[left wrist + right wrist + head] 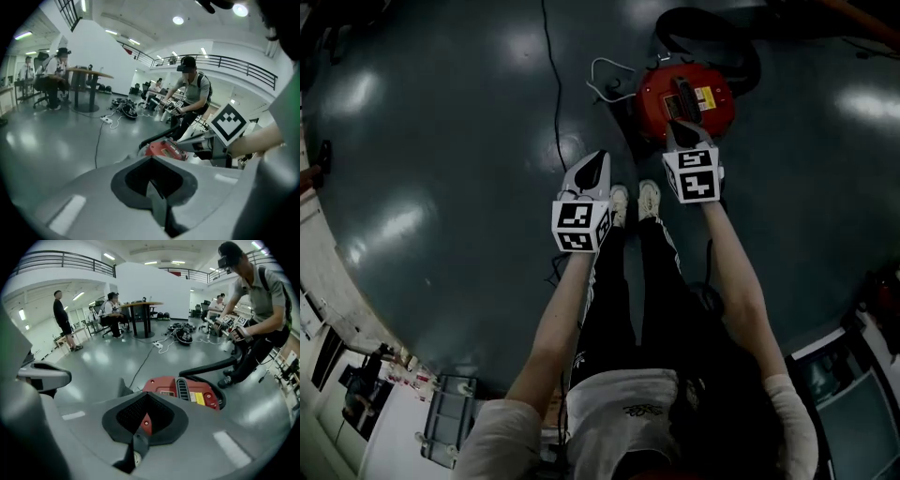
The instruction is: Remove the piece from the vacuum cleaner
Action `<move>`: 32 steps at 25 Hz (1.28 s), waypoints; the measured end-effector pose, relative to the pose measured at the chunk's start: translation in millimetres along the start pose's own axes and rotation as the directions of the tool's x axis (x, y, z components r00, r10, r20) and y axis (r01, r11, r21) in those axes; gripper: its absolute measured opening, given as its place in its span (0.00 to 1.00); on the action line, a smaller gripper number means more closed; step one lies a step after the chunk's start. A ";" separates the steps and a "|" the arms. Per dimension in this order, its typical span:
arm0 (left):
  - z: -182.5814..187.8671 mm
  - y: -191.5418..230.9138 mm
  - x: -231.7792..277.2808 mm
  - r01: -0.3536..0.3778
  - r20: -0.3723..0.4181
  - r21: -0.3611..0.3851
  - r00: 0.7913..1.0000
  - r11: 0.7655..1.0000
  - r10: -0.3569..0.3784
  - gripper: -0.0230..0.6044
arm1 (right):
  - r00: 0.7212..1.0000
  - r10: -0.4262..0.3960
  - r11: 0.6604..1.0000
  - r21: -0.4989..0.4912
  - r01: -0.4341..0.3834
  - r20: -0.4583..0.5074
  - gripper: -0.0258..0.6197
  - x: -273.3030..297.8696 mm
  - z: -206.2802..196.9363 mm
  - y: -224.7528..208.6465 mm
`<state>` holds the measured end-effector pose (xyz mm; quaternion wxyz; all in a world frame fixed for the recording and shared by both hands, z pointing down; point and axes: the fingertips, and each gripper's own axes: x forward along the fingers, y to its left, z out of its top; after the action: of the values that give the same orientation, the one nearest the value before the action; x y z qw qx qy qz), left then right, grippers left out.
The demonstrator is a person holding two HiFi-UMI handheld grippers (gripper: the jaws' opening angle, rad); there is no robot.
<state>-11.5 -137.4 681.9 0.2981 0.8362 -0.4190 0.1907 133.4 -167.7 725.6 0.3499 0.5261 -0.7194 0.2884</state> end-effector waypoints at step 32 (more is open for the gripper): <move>-182.7 -9.7 78.7 -0.102 -0.468 -0.099 0.883 0.990 0.045 0.07 | 0.951 0.056 0.998 0.036 -0.048 -0.305 0.08 73.9 -38.2 5.4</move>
<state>29.1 -58.8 860.3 0.4321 0.7302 -0.3775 0.3709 120.9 -177.3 807.5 0.4418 0.4609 -0.6661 0.3856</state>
